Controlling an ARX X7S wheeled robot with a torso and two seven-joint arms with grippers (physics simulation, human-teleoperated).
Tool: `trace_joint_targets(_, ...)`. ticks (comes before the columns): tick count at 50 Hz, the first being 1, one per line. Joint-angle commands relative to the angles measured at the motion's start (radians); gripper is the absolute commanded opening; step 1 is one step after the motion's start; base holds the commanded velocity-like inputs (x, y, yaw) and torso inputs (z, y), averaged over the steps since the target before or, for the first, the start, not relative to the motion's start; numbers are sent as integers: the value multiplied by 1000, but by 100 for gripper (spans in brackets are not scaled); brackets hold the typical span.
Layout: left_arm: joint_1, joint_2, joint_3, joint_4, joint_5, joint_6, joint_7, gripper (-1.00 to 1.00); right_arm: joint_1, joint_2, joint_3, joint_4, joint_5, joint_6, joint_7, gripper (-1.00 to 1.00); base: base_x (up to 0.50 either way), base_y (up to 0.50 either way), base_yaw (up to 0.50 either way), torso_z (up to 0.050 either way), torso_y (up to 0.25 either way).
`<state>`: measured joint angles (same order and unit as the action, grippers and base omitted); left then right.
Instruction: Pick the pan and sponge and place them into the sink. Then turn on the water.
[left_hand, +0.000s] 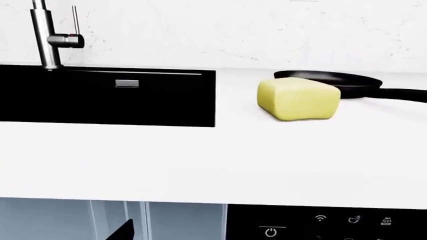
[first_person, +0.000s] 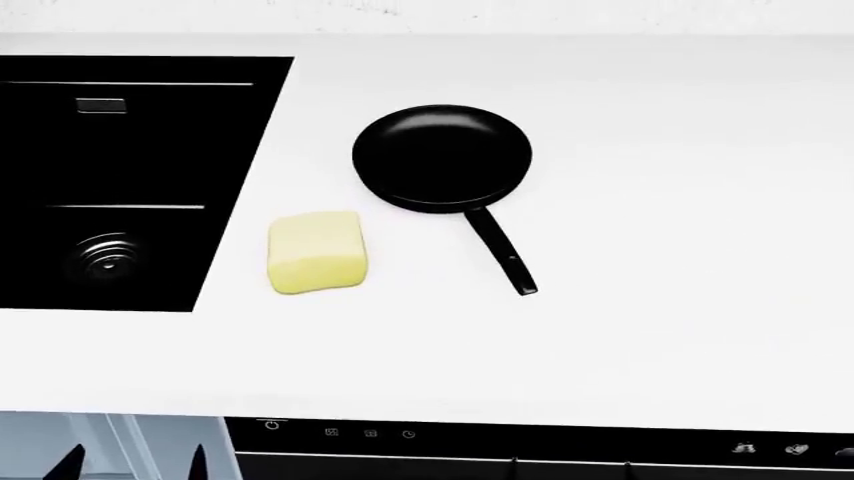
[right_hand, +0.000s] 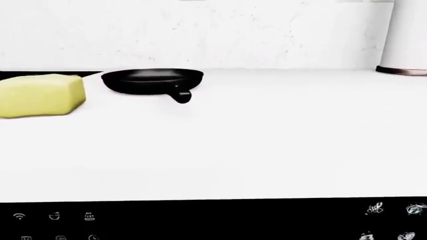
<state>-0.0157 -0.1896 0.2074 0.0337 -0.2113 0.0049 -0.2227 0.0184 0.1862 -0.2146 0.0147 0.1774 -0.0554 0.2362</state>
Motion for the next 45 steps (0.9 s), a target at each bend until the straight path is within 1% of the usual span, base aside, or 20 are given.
trace_joint_targets(1,10,4,-12,130,-41,-108,-53,100,-12,15,-1,-125,31,75,18,100,0,0,0,0,0)
trace_joint_targets(3,6,-15,13,163,-11,-152,-62,100,-12,23,-4,-175,45,130,24,100,0,0,0,0,0)
trace_joint_targets(7,-6,-30,-10,292,-69,-278,-89,100,22,56,-16,-311,26,266,56,100,0,0,0,0,0)
trace_joint_targets(8,-17,-34,-19,333,-85,-316,-99,100,37,63,-2,-370,55,324,61,100,0,0,0,0,0)
trace_joint_targets(9,-22,-39,-18,348,-90,-331,-100,100,35,66,2,-387,55,306,60,100,0,0,0,0,0)
trace_joint_targets(10,-41,-50,-16,399,-98,-384,-110,100,56,86,-1,-440,66,395,65,100,0,0,0,0,0)
trace_joint_targets(11,-50,-56,-18,424,-108,-415,-114,100,61,89,7,-462,76,419,71,100,0,0,0,0,0)
trace_joint_targets(13,-88,-79,-4,479,-126,-506,-117,100,76,100,23,-505,102,468,75,100,0,0,0,0,0)
trace_joint_targets(16,-148,-84,-32,550,-195,-618,-129,100,138,137,39,-583,168,603,61,100,0,0,0,0,0)
trace_joint_targets(19,-190,-99,-50,578,-240,-678,-122,100,195,166,60,-636,228,693,43,100,0,0,0,0,0)
trace_joint_targets(20,-231,-114,-70,584,-297,-729,-96,100,224,175,101,-659,271,739,48,100,0,0,0,0,0)
trace_joint_targets(22,-288,-146,-49,584,-293,-768,-80,100,263,206,113,-685,303,811,44,100,0,0,0,0,0)
trace_joint_targets(24,-350,-147,-96,579,-346,-816,-78,100,289,229,141,-702,348,867,34,100,0,0,0,0,0)
trace_joint_targets(25,-368,-148,-117,568,-389,-845,-63,100,301,235,158,-703,372,886,29,100,0,0,0,0,0)
trace_joint_targets(28,-417,-175,-97,528,-399,-858,-13,100,341,244,227,-706,439,922,20,100,0,0,0,0,0)
trace_joint_targets(30,-447,-179,-101,500,-410,-881,-9,100,361,262,234,-710,440,916,6,100,0,0,0,0,0)
trace_joint_targets(31,-480,-166,-109,481,-427,-904,-16,100,381,271,226,-692,440,940,8,100,0,0,0,0,0)
trace_joint_targets(33,-494,-179,-125,480,-446,-920,-7,100,394,265,237,-664,442,936,9,100,0,0,0,0,0)
trace_joint_targets(40,-504,-203,-143,472,-476,-955,3,100,383,287,260,-680,452,954,18,100,0,0,0,0,0)
trace_joint_targets(45,-498,-195,-138,475,-485,-968,-7,100,365,309,258,-688,446,965,20,100,100,29,0,0,0)
